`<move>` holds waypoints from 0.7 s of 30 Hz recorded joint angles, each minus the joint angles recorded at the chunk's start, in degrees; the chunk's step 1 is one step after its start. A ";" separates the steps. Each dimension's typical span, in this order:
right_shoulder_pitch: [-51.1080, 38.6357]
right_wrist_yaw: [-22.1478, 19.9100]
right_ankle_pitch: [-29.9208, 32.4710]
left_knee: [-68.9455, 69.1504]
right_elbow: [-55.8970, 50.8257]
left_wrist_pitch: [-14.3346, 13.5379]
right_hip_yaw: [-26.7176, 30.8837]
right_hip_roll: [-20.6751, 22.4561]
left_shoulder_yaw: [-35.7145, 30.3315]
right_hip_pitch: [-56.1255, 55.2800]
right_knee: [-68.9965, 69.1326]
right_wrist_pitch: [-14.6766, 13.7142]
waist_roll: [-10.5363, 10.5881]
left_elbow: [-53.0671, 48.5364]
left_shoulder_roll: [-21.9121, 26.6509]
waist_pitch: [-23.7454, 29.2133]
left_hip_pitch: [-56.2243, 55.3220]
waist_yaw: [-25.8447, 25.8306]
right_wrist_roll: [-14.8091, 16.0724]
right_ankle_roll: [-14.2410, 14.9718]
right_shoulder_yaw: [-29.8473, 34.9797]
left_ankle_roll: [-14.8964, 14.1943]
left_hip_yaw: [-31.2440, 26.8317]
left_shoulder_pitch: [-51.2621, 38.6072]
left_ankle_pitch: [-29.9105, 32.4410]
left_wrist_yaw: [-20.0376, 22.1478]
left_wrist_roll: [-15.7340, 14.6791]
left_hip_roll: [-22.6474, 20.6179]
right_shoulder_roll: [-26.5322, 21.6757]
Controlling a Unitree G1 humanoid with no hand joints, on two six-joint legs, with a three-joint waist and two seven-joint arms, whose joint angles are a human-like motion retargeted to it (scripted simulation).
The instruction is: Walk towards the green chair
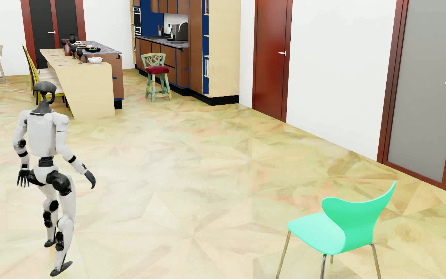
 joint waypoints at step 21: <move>12.50 3.96 17.25 1.41 3.91 -3.80 -21.89 -7.49 -4.78 -26.71 3.86 5.67 -3.54 -11.46 0.83 -0.59 32.17 -5.96 1.71 -9.47 -2.74 -1.45 24.81 -23.20 -19.45 5.96 1.00 -3.29 3.00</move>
